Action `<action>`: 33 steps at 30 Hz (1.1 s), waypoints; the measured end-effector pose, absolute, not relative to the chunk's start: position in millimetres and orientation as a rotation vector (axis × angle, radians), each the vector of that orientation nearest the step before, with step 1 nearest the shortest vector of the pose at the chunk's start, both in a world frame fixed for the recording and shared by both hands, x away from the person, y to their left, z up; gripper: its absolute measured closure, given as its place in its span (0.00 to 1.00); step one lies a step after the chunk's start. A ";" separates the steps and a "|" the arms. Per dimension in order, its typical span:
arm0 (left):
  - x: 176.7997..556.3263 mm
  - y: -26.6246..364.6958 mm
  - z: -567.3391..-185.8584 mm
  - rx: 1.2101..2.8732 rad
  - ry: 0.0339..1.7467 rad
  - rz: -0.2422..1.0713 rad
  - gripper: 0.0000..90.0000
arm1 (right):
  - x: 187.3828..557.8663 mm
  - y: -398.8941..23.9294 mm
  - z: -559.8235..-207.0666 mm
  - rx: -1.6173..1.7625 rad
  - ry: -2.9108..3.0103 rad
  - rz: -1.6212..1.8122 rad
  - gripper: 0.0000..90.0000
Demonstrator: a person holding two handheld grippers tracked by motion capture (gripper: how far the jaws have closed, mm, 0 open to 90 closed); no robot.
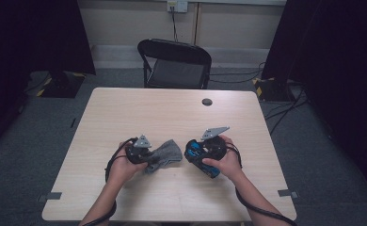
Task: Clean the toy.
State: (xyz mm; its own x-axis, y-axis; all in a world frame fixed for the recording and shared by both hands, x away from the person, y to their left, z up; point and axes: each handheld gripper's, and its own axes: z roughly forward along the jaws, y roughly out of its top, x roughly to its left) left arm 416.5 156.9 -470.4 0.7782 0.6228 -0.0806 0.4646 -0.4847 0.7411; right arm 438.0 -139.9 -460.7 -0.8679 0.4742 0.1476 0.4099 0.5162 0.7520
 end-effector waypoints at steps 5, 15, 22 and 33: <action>433.8 144.0 -447.5 2.071 0.866 0.290 0.85 | 436.9 -137.3 -460.5 0.765 2.678 1.298 0.29; 433.2 108.3 -452.0 2.128 0.739 0.177 0.85 | 440.1 -145.4 -460.3 0.809 2.640 1.315 0.29; 425.7 106.0 -450.2 2.128 0.685 0.151 0.85 | 441.8 -147.8 -456.9 0.817 2.614 1.304 0.29; 411.8 115.4 -449.4 2.121 0.620 0.146 0.85 | 446.1 -150.1 -460.6 0.859 2.608 1.285 0.29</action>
State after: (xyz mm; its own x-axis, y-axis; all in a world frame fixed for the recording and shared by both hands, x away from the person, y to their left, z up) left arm 411.8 115.4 -449.4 0.8677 0.4817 -0.1228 0.3763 -0.4749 0.7955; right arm 446.1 -150.1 -460.6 -0.8338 0.5326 0.1452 0.4396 0.4815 0.7582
